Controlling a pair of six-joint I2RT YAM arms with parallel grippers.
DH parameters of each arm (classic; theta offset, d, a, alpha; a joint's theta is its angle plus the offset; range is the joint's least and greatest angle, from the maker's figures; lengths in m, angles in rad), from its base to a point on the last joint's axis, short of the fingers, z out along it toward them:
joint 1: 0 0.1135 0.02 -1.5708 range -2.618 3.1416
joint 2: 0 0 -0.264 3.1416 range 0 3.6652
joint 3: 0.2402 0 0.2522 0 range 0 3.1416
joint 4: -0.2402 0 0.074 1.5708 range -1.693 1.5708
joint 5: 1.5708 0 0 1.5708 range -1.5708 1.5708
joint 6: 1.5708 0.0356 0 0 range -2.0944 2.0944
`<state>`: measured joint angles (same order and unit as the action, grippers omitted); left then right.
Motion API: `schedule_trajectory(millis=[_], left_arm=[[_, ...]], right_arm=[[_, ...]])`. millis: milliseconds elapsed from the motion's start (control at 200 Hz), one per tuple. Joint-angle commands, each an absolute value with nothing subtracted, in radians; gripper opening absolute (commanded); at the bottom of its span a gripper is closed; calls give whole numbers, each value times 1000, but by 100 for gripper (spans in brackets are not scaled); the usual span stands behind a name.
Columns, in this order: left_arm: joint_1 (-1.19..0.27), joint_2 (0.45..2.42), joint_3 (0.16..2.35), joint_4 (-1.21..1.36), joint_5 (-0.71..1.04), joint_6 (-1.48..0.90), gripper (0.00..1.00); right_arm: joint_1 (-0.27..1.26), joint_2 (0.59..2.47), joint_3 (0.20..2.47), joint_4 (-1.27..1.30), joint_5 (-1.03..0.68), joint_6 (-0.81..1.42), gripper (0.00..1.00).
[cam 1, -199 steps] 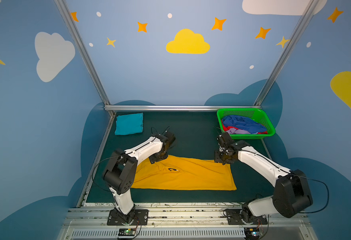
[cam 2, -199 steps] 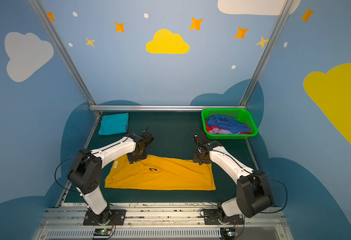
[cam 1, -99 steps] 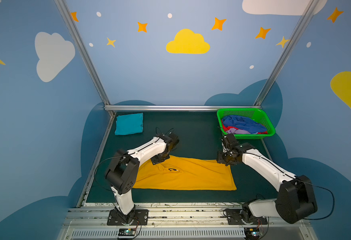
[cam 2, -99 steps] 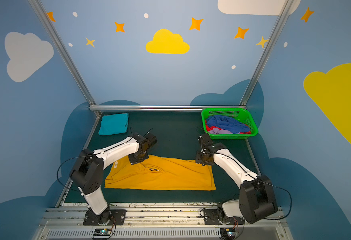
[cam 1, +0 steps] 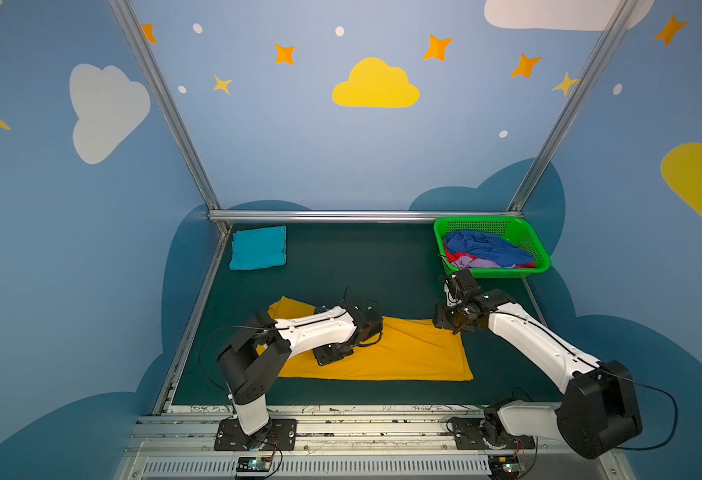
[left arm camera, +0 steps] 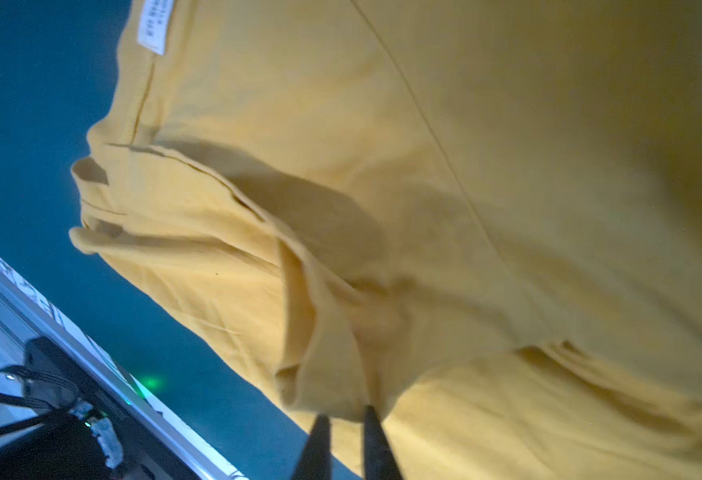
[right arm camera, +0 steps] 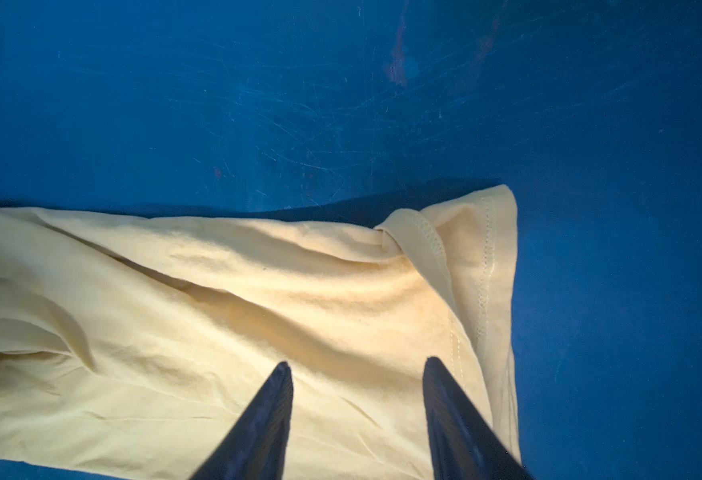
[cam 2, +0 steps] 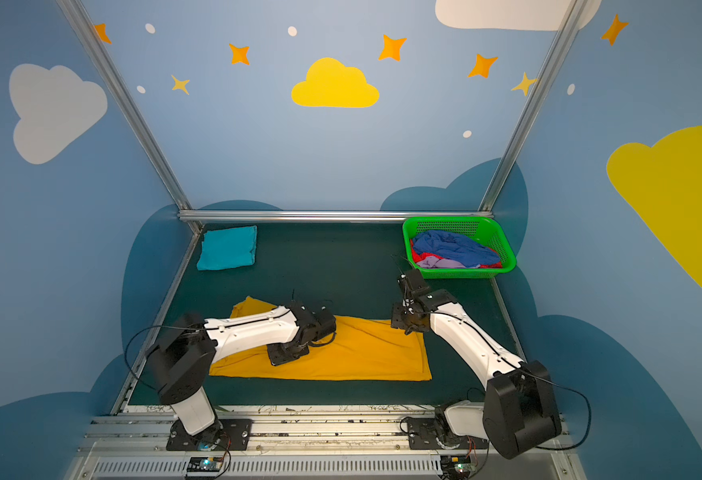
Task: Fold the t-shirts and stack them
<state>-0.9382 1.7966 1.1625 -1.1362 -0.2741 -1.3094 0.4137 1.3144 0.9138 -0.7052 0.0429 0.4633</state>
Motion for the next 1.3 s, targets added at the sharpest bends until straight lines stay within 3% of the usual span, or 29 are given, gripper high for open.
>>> schedule_trajectory(millis=[0, 40, 180, 331, 471, 606, 691, 841, 982, 1092, 1297], left_arm=[[-972, 1846, 1197, -1127, -233, -1377, 37], [-986, 1860, 1218, -1111, -224, -1368, 44], [-1019, 1855, 1309, -1162, -243, -1349, 47], [-1013, 1655, 1254, -1295, -389, -1443, 54], [-907, 1449, 1039, -1204, -423, -1469, 58], [-783, 1373, 904, -1198, -423, -1465, 74], [-692, 1331, 847, -1123, -432, -1410, 78], [-529, 1274, 769, -921, -368, -1291, 78], [-380, 1191, 696, -806, -297, -1244, 79], [-273, 1125, 628, -732, -237, -1230, 81], [-128, 1132, 543, -619, -131, -1187, 76]], right_arm=[[411, 1295, 899, -703, 33, 457, 51], [410, 1293, 897, -704, 33, 458, 51], [410, 1292, 899, -704, 30, 459, 51], [411, 1292, 897, -700, 28, 458, 51], [422, 1292, 899, -698, 23, 458, 50], [467, 1285, 905, -705, 39, 455, 50], [502, 1274, 894, -685, 26, 461, 50], [677, 1213, 814, -489, -135, 318, 50], [942, 1227, 787, -301, -59, 240, 55], [1084, 1326, 836, -184, -16, 198, 58], [1221, 1617, 1082, -234, 51, 198, 60]])
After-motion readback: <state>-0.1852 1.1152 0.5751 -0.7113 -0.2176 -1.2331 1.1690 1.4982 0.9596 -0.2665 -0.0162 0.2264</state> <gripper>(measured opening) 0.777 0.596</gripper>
